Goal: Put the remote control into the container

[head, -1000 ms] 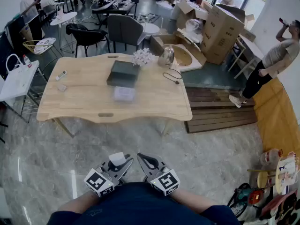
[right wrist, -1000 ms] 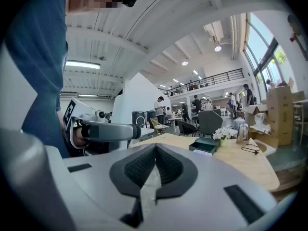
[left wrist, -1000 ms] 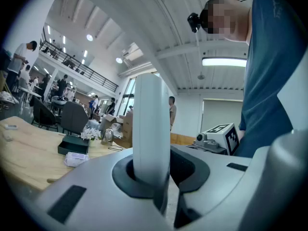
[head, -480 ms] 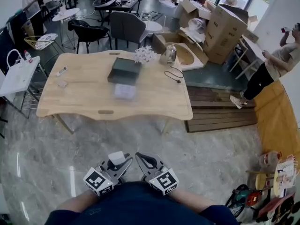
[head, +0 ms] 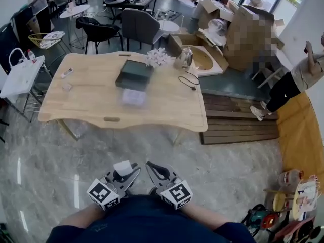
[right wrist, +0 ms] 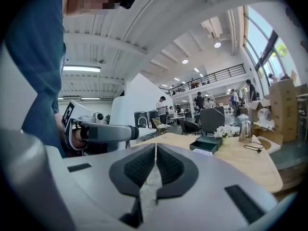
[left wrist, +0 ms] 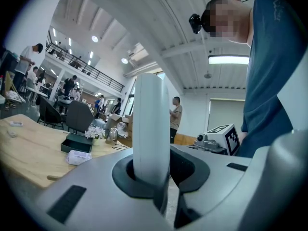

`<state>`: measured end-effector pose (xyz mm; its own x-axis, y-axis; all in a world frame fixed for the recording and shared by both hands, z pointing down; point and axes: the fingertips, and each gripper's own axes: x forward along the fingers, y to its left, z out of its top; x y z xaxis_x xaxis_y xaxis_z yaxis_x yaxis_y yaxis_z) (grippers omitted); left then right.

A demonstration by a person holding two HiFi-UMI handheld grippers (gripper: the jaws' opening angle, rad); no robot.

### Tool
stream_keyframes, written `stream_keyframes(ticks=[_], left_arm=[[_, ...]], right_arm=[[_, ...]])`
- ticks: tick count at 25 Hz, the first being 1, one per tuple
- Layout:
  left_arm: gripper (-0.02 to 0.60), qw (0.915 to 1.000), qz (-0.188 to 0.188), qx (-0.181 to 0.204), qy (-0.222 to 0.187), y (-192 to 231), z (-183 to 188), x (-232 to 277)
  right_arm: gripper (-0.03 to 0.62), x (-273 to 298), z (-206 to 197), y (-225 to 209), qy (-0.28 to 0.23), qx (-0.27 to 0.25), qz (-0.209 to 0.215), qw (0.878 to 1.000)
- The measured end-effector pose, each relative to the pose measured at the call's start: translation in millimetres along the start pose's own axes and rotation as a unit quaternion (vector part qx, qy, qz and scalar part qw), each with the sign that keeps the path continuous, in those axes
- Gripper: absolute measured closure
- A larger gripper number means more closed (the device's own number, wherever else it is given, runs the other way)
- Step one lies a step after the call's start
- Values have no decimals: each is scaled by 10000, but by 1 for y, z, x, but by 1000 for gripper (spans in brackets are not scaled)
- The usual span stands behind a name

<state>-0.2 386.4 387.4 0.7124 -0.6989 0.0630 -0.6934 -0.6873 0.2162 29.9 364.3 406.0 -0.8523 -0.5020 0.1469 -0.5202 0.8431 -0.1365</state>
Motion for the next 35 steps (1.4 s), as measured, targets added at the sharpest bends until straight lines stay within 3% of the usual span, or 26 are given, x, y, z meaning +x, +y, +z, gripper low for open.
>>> stream_keyframes(ticks=[12,18,25,35], left_arm=[[500,9982,587,41,-133,6,7,55],[500,9973,709,-51,-155,31,6,73],[500,9985,495,-109,-198,98,8,97],[501,9999,-13,-96,-140,247,41,119]], right_arm=[[574,-19,0,-71,-71,94,249,9996],[574,-1,-5,-90,39,62,371,9993],[574,54,-8,-130,168,79,106,9998],[574,188,12,-179,322,156,-366,9987]])
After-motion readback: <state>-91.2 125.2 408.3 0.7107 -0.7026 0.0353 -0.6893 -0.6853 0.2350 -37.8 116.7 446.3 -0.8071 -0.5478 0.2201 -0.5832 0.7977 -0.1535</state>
